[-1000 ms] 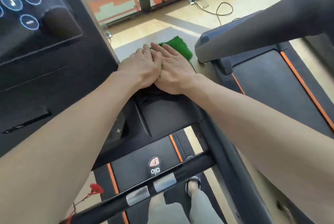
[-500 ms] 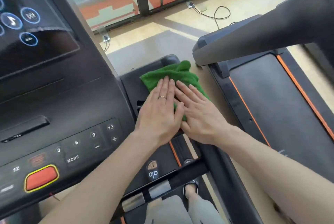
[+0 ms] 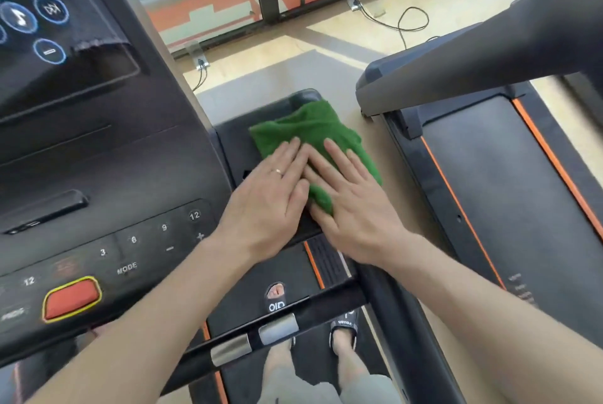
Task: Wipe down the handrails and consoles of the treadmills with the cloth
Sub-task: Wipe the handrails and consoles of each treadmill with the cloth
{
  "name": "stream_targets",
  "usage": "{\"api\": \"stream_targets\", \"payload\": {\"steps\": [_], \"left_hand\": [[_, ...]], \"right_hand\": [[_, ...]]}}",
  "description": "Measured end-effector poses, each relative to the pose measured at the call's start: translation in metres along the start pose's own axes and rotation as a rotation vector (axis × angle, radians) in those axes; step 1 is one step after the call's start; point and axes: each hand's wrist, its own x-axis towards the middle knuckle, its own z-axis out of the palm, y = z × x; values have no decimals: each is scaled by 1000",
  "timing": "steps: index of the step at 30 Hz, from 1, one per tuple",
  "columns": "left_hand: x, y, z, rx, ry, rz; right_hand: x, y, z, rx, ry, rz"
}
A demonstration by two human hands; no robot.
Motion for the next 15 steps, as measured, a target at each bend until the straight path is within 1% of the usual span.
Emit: {"api": "stream_targets", "payload": {"steps": [2, 3, 5, 7, 9, 12, 15], "left_hand": [[-41, -8, 4, 59, 89, 7], [-55, -16, 4, 103, 142, -32], [-70, -34, 1, 181, 210, -150], [-72, -49, 0, 242, 217, -179], [-70, -55, 3, 257, 233, -160], [-68, -56, 5, 275, 308, -164], [-70, -56, 6, 281, 347, -148]], "right_hand": [[-35, -16, 5, -51, -24, -39], [-41, -22, 8, -58, -42, -49], [-30, -33, 14, -53, -76, -95], [2, -45, 17, -52, -73, -141], [41, -50, 18, -52, -48, -115], [95, -54, 12, -37, -17, -28], [132, -62, 4, 20, -50, 57]]}}
